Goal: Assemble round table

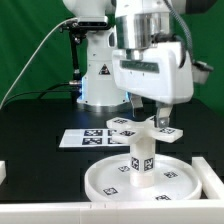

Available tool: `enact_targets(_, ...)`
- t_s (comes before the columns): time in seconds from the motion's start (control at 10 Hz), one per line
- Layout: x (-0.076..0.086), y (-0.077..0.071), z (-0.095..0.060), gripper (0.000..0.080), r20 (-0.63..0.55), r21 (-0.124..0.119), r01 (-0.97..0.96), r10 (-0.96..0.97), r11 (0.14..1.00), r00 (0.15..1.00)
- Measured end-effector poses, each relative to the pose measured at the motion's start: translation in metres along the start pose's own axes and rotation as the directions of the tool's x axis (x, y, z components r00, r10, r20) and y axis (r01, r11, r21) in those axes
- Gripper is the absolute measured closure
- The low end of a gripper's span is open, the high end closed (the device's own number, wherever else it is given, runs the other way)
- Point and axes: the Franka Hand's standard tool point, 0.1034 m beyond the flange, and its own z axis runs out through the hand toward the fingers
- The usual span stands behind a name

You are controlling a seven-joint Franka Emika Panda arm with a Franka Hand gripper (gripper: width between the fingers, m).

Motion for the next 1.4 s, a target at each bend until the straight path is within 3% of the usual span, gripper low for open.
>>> enact_targets(0.2,0.004,0.0,-0.002,0.0151,-0.007,0.007,0.322,-0.322,0.947,0.947)
enact_targets(0.3,0.006,0.0,-0.002,0.0151,-0.01,0.003,0.481,-0.481,0.877,0.877)
enact_targets(0.7,0.005,0.0,-0.002,0.0151,-0.02,-0.004,0.71,-0.71,0.704,0.704)
enact_targets(0.8,0.006,0.0,-0.002,0.0151,-0.019,-0.01,0.777,-0.777,0.63,0.63)
enact_targets(0.9,0.007,0.002,0.0,0.0151,-0.013,-0.035,0.864,-0.865,0.502,0.502)
enact_targets(1.1,0.017,0.008,0.005,0.0151,-0.027,-0.056,0.954,-0.956,0.294,0.292)
enact_targets(1.4,0.016,0.008,0.006,0.0151,-0.026,-0.054,0.94,-0.941,0.337,0.336)
